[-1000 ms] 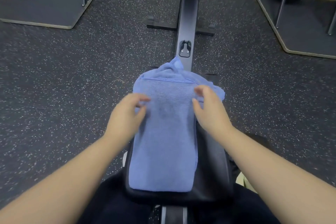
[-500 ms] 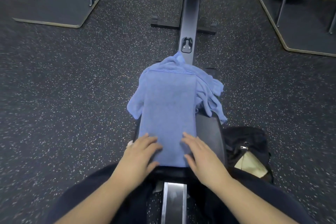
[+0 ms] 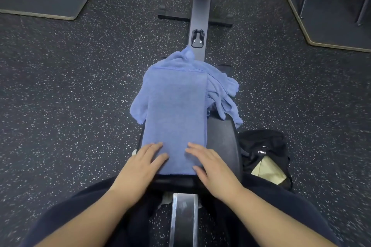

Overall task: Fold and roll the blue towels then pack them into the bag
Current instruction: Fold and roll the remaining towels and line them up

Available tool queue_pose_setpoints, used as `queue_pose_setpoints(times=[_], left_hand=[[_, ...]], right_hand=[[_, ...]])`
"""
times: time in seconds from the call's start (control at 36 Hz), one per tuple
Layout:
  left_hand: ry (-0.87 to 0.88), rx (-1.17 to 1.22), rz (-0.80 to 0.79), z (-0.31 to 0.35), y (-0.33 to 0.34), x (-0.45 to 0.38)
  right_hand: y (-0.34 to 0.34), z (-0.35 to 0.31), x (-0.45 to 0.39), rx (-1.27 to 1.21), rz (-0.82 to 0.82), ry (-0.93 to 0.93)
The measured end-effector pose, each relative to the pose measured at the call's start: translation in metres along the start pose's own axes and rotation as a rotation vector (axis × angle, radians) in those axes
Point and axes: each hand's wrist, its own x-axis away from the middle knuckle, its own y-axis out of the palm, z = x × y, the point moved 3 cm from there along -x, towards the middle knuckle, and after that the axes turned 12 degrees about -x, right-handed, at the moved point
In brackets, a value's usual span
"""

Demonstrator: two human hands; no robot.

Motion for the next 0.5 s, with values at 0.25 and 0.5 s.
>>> queue_pose_setpoints(times=[0.25, 0.5], left_hand=[[0.001, 0.079, 0.035, 0.002, -0.008, -0.001], [-0.090, 0.222, 0.055, -0.003, -0.010, 0.001]], right_hand=[[0.009, -0.011, 0.006, 0.069, -0.109, -0.110], [0.013, -0.017, 0.007, 0.227, 0.108, -0.231]])
